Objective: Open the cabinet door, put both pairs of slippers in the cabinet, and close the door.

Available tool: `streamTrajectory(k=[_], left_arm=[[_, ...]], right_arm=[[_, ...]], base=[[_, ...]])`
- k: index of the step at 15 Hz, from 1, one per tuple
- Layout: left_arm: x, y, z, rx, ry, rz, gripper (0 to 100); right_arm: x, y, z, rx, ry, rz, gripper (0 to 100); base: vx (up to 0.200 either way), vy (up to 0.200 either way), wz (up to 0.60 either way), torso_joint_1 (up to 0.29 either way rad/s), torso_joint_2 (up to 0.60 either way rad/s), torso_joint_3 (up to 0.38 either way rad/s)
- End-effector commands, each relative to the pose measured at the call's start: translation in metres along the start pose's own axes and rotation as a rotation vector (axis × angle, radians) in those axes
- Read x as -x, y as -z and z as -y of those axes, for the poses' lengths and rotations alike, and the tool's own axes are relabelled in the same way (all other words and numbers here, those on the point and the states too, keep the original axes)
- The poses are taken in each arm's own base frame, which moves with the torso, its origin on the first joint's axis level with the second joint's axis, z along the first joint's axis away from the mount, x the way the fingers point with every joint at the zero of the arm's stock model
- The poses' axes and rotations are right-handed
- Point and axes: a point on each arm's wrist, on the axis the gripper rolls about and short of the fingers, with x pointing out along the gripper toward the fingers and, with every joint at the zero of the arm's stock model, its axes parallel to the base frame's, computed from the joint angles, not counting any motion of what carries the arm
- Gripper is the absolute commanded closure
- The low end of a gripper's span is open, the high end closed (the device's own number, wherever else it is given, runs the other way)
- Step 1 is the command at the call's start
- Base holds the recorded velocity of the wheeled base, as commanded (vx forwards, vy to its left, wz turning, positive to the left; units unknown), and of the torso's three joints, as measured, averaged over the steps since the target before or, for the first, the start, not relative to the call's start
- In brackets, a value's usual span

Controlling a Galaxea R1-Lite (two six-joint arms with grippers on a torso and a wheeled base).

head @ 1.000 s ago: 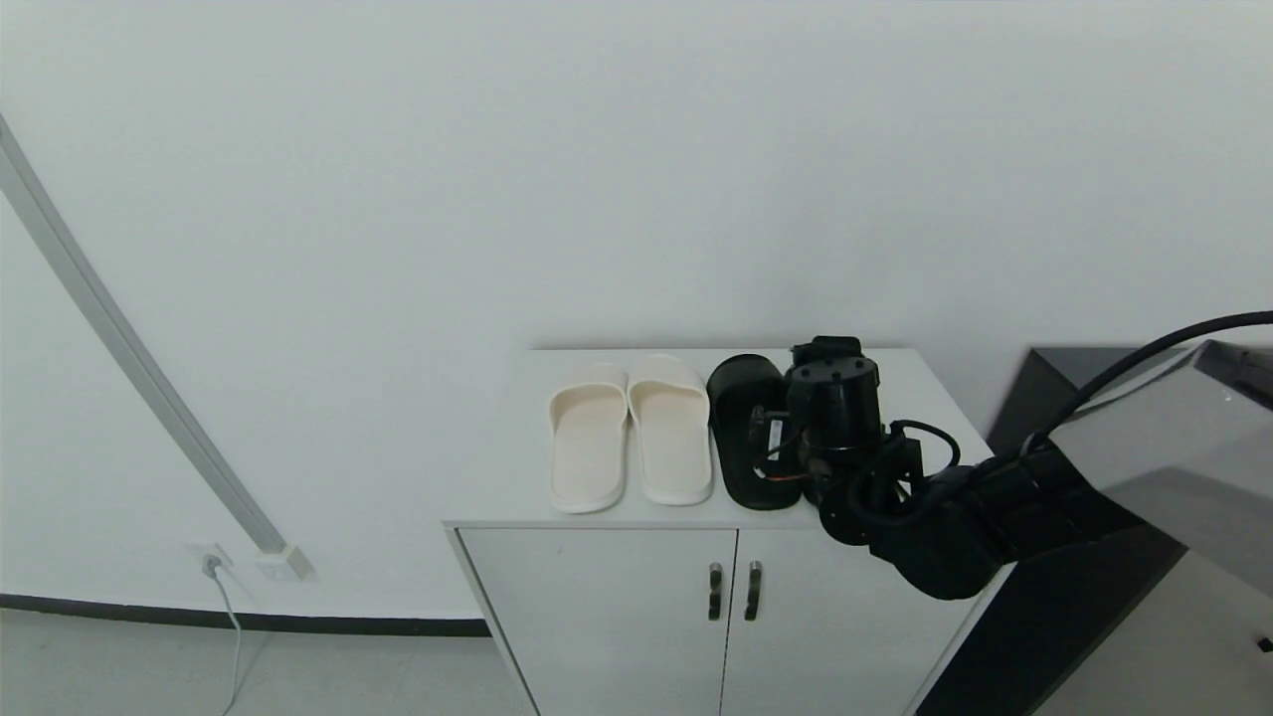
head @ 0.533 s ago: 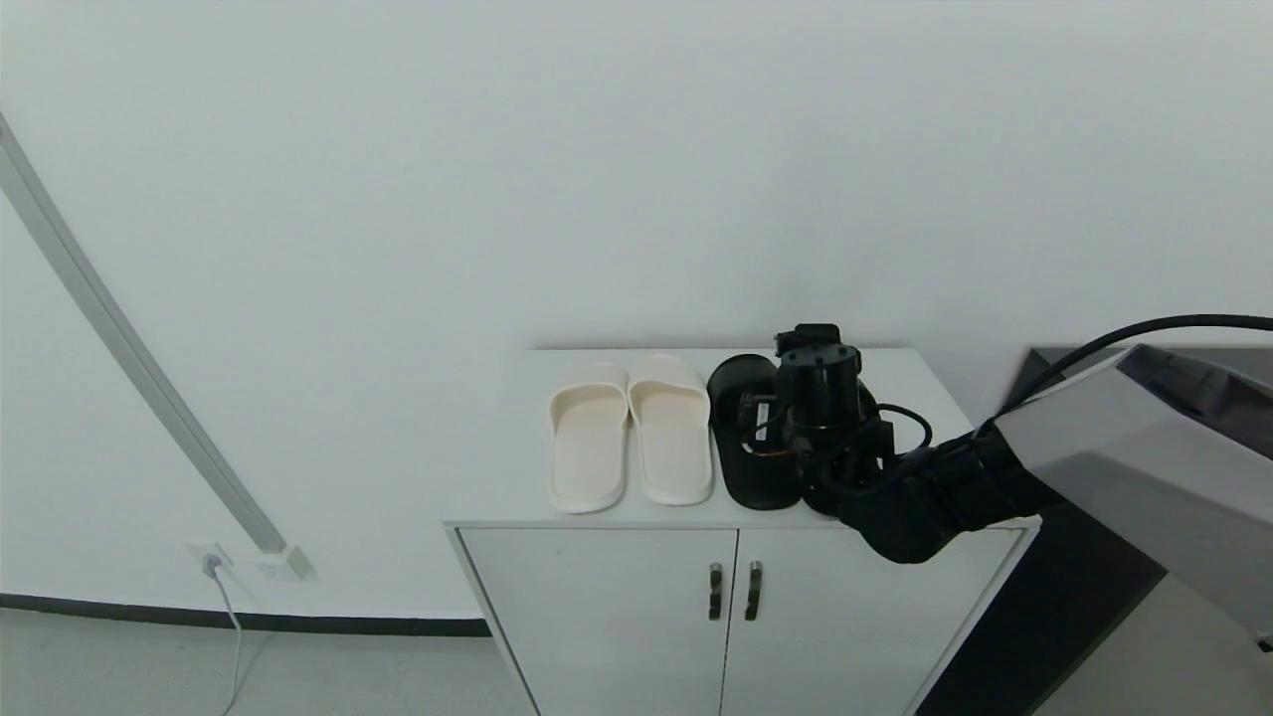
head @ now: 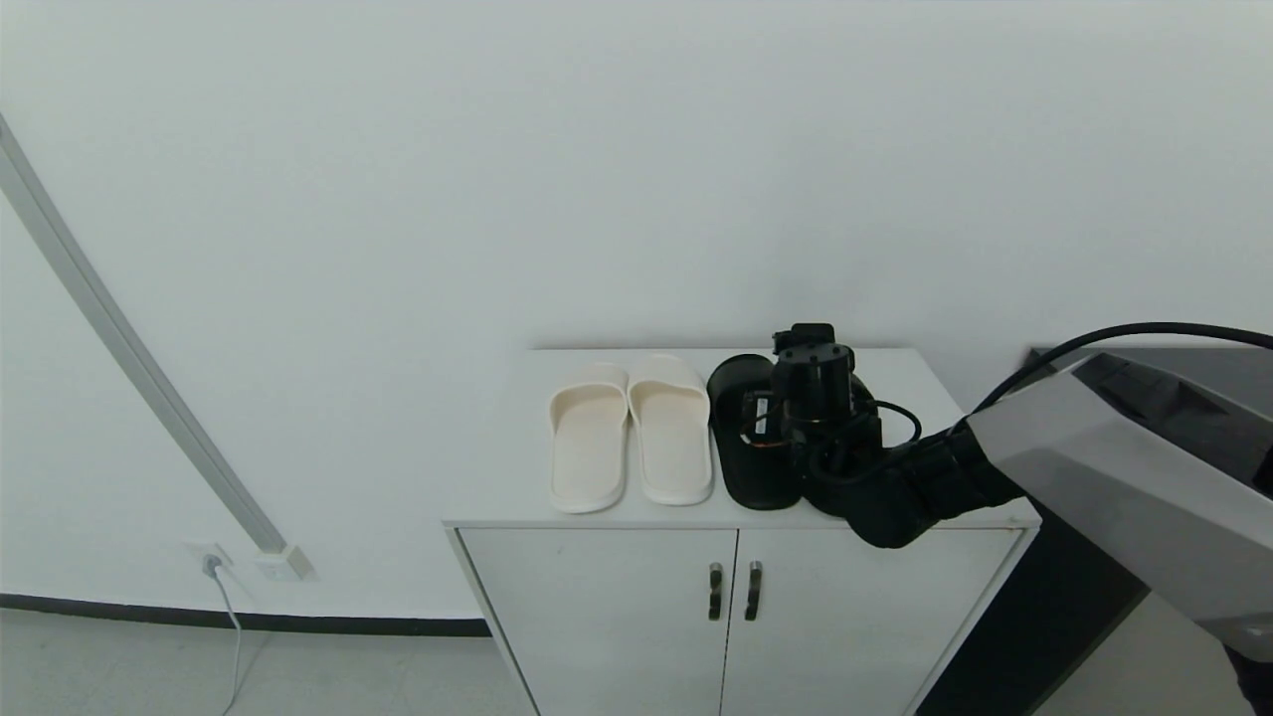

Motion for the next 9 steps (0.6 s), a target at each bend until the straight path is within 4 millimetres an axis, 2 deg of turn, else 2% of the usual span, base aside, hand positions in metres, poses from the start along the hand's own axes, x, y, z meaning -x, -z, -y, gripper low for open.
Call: streamTrajectory(k=[1,7,9], left_arm=[[0.000,0.000,0.000,0.000,0.000,0.000,100],[0.000,0.000,0.000,0.000,0.000,0.000,100],[0.000,0.000,0.000,0.000,0.000,0.000,100]], right_arm=[[-0.002,0.000,0.000,0.000,0.001,0.002,100],[0.000,-0.001,-0.003,-0.005,-0.015,0.006,100],[0.005,-0.011,-0.002,-0.017,-0.018,0.024,100]], base=[[0.000,0.000,0.00,0.000,0.00,0.000],[0.000,0.000,0.00,0.000,0.00,0.000],[0.000,0.000,0.00,0.000,0.00,0.000]])
